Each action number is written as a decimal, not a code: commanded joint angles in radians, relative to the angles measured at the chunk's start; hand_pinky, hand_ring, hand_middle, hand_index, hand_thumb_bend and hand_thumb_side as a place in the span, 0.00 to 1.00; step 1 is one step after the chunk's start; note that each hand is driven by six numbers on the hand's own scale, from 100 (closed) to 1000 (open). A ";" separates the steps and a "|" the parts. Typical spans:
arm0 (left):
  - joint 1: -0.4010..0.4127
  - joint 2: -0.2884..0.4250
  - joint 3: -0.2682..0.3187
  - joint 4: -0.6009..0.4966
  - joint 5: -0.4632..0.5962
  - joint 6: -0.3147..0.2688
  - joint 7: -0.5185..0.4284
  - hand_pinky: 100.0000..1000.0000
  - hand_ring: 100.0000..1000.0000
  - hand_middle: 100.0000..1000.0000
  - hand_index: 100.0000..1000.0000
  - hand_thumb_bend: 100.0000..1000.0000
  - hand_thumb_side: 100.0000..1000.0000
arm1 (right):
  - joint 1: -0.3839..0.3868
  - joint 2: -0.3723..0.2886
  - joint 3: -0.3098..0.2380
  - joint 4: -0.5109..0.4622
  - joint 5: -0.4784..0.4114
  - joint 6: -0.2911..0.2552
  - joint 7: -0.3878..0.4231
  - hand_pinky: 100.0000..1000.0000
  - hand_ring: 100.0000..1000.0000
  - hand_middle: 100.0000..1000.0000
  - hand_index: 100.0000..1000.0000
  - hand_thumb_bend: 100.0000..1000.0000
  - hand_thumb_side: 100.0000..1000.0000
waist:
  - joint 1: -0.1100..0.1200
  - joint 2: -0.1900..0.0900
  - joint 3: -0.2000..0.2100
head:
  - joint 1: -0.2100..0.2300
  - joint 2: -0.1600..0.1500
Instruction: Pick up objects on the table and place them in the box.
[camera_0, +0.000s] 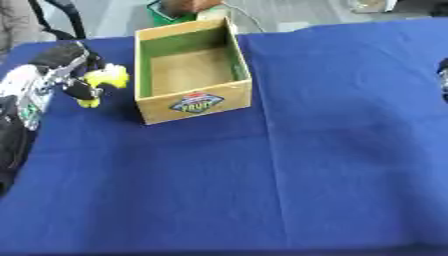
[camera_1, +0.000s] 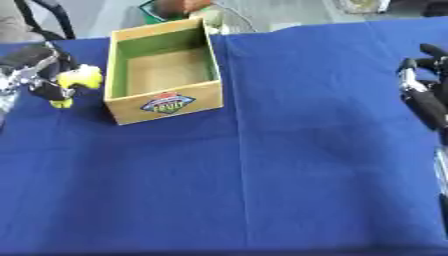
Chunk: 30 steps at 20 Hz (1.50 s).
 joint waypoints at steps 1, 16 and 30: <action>-0.052 0.044 0.013 -0.055 0.031 0.008 0.002 0.32 0.14 0.17 0.35 0.00 0.00 | -0.011 -0.017 -0.004 -0.020 -0.003 -0.001 0.002 0.71 0.89 0.64 0.90 0.00 0.51 | -0.001 -0.025 -0.002 | 0.001 0.007; -0.164 -0.104 -0.051 0.020 -0.057 -0.027 -0.002 0.38 0.22 0.25 0.42 0.00 0.00 | -0.024 -0.003 0.019 -0.015 -0.006 -0.005 0.023 0.71 0.89 0.64 0.90 0.00 0.50 | 0.002 -0.024 -0.072 | 0.034 0.005; -0.147 -0.157 -0.059 0.040 -0.112 -0.044 0.011 0.72 0.72 0.76 0.84 1.00 0.16 | -0.024 -0.005 0.015 -0.019 -0.011 -0.007 0.024 0.71 0.89 0.64 0.90 0.00 0.50 | 0.004 -0.018 -0.076 | 0.027 -0.005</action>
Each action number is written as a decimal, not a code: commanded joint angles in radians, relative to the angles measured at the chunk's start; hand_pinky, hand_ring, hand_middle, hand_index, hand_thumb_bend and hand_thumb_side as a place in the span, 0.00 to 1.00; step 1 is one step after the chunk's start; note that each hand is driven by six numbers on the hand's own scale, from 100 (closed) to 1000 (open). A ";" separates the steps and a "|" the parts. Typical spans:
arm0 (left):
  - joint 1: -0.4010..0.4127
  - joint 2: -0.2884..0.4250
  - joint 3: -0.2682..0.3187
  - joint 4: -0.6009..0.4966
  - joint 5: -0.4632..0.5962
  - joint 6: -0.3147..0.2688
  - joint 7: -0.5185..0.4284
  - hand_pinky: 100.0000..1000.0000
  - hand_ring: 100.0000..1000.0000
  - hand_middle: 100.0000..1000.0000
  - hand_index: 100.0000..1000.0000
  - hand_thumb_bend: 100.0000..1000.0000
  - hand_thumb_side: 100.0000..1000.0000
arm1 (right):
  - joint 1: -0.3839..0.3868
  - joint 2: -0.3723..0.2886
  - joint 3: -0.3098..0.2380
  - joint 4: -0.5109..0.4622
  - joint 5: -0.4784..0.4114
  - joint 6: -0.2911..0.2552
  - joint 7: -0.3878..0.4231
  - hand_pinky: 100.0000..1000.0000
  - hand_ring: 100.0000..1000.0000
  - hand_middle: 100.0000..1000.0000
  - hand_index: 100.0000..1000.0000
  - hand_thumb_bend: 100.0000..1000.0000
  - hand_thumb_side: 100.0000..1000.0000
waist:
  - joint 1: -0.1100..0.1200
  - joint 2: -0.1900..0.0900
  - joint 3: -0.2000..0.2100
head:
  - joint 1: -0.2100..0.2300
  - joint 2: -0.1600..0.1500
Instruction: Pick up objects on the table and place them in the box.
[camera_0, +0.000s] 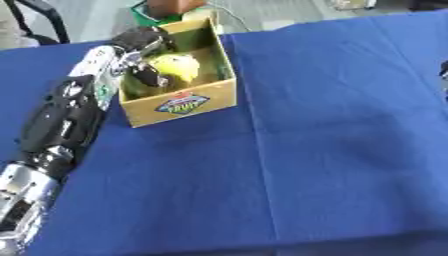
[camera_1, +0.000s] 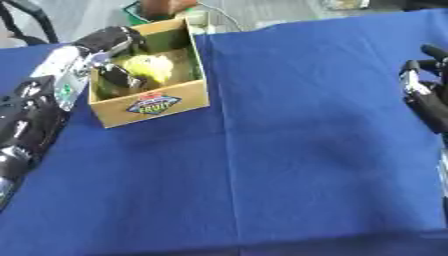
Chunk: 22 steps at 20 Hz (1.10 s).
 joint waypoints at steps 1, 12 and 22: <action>-0.012 0.038 0.009 -0.037 0.014 0.006 0.022 0.72 0.72 0.76 0.85 1.00 0.16 | -0.015 -0.018 -0.004 -0.019 -0.006 -0.002 0.001 0.71 0.89 0.64 0.90 0.00 0.50 | -0.004 -0.015 0.003 | -0.002 -0.011; 0.042 0.093 0.085 -0.206 0.111 0.059 0.111 0.68 0.64 0.69 0.81 1.00 0.21 | -0.009 -0.022 -0.015 -0.025 -0.007 -0.001 -0.008 0.71 0.89 0.64 0.90 0.00 0.50 | -0.005 -0.014 0.025 | -0.018 -0.015; 0.262 0.116 0.219 -0.466 0.270 0.116 0.243 0.59 0.52 0.55 0.72 0.99 0.22 | -0.005 -0.031 -0.027 -0.032 -0.012 0.001 -0.017 0.71 0.89 0.64 0.90 0.00 0.51 | -0.006 0.001 0.074 | -0.029 -0.016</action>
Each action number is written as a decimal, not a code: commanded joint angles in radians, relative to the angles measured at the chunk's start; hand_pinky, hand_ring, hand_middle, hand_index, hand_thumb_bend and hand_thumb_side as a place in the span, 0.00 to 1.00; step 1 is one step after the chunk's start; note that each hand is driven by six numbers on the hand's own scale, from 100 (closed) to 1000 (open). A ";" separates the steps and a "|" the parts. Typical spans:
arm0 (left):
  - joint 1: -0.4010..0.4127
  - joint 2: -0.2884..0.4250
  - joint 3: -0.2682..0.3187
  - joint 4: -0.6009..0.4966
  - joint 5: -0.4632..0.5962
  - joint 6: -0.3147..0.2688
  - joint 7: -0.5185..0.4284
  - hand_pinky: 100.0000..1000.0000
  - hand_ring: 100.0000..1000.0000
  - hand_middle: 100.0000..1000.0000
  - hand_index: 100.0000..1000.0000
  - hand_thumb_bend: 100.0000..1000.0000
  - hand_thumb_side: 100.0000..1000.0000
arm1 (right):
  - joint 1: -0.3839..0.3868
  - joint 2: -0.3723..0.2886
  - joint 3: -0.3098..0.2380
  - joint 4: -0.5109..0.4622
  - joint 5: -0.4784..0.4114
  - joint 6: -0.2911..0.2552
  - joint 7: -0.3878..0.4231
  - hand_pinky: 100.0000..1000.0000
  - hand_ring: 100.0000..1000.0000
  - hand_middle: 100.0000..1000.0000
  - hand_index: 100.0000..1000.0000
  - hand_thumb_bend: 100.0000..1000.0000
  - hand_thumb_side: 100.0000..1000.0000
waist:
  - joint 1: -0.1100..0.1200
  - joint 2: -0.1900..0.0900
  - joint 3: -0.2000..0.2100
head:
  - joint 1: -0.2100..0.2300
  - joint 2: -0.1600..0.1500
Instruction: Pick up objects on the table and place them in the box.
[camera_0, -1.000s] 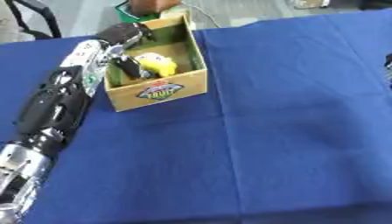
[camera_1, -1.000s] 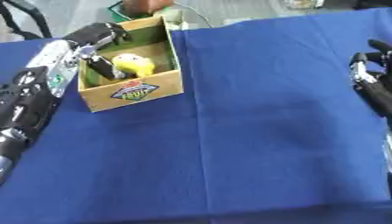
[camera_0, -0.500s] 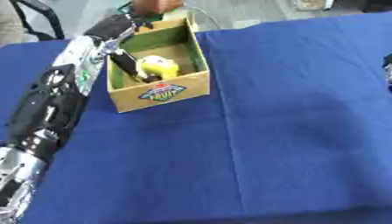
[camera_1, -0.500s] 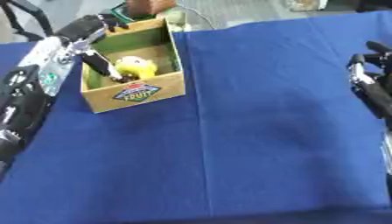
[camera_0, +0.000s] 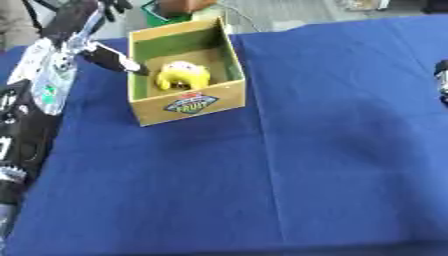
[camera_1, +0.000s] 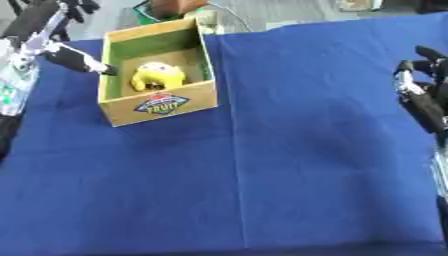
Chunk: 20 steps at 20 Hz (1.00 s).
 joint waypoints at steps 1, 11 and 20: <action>0.041 0.019 0.064 -0.099 0.054 0.040 0.052 0.58 0.51 0.55 0.71 0.98 0.22 | -0.014 -0.030 -0.010 -0.026 -0.007 0.000 -0.007 0.71 0.89 0.64 0.90 0.00 0.51 | -0.004 -0.011 0.008 | -0.005 -0.012; 0.273 -0.071 0.115 -0.363 0.217 0.181 0.209 0.56 0.48 0.52 0.70 0.90 0.23 | -0.013 -0.032 -0.014 -0.031 -0.010 0.001 -0.010 0.71 0.89 0.64 0.90 0.00 0.51 | -0.006 -0.006 0.023 | -0.007 -0.023; 0.341 -0.105 0.103 -0.424 0.380 0.196 0.201 0.56 0.48 0.51 0.70 0.85 0.22 | -0.014 -0.035 -0.017 -0.032 -0.013 0.001 -0.012 0.71 0.89 0.64 0.90 0.00 0.51 | -0.010 0.001 0.030 | -0.009 -0.025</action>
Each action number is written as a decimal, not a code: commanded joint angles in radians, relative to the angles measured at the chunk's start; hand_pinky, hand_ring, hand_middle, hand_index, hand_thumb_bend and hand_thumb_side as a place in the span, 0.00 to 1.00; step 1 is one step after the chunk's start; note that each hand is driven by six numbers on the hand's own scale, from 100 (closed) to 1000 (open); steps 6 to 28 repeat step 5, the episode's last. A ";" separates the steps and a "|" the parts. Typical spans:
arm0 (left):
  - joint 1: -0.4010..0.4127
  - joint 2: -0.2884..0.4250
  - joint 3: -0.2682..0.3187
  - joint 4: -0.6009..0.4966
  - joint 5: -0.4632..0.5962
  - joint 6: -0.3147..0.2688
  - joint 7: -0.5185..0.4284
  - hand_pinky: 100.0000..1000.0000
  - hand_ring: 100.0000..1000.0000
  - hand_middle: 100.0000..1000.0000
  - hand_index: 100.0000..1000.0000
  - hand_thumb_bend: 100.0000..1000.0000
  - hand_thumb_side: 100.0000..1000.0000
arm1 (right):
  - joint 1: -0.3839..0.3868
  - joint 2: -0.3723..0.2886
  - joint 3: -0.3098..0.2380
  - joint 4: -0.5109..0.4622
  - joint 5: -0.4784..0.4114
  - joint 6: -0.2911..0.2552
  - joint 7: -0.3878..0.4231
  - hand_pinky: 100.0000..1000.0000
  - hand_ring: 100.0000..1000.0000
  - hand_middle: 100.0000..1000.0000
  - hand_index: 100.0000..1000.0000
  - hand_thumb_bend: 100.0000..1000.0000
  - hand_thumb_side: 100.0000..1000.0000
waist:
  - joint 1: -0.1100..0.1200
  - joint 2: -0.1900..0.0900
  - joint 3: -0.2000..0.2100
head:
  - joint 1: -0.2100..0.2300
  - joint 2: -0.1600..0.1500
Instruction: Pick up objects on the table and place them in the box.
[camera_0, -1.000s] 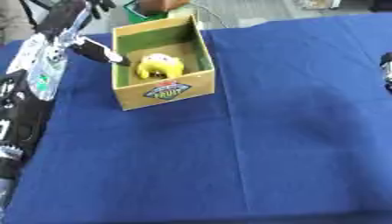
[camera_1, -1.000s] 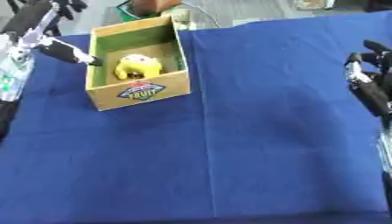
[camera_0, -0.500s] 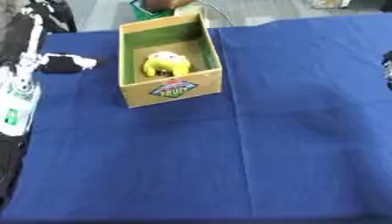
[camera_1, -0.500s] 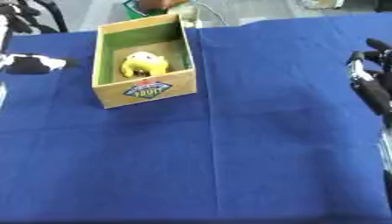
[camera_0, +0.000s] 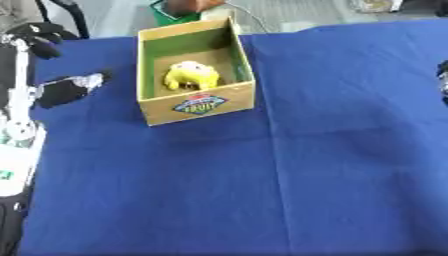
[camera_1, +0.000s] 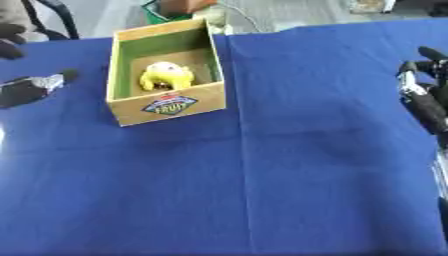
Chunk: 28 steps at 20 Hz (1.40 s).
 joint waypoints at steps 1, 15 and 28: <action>-0.001 0.011 0.003 -0.022 0.062 -0.015 0.002 0.56 0.48 0.51 0.70 0.84 0.22 | -0.014 -0.030 -0.009 -0.024 -0.005 0.000 -0.004 0.71 0.89 0.64 0.90 0.00 0.51 | -0.004 -0.012 0.002 | -0.003 -0.011; 0.007 0.015 0.002 -0.015 0.140 -0.033 0.003 0.56 0.48 0.51 0.70 0.83 0.22 | -0.013 -0.030 -0.009 -0.024 -0.006 0.000 -0.004 0.71 0.89 0.64 0.90 0.00 0.51 | -0.005 -0.010 0.003 | -0.006 -0.011; 0.007 0.015 0.002 -0.015 0.140 -0.033 0.003 0.56 0.48 0.51 0.70 0.83 0.22 | -0.013 -0.030 -0.009 -0.024 -0.006 0.000 -0.004 0.71 0.89 0.64 0.90 0.00 0.51 | -0.005 -0.010 0.003 | -0.006 -0.011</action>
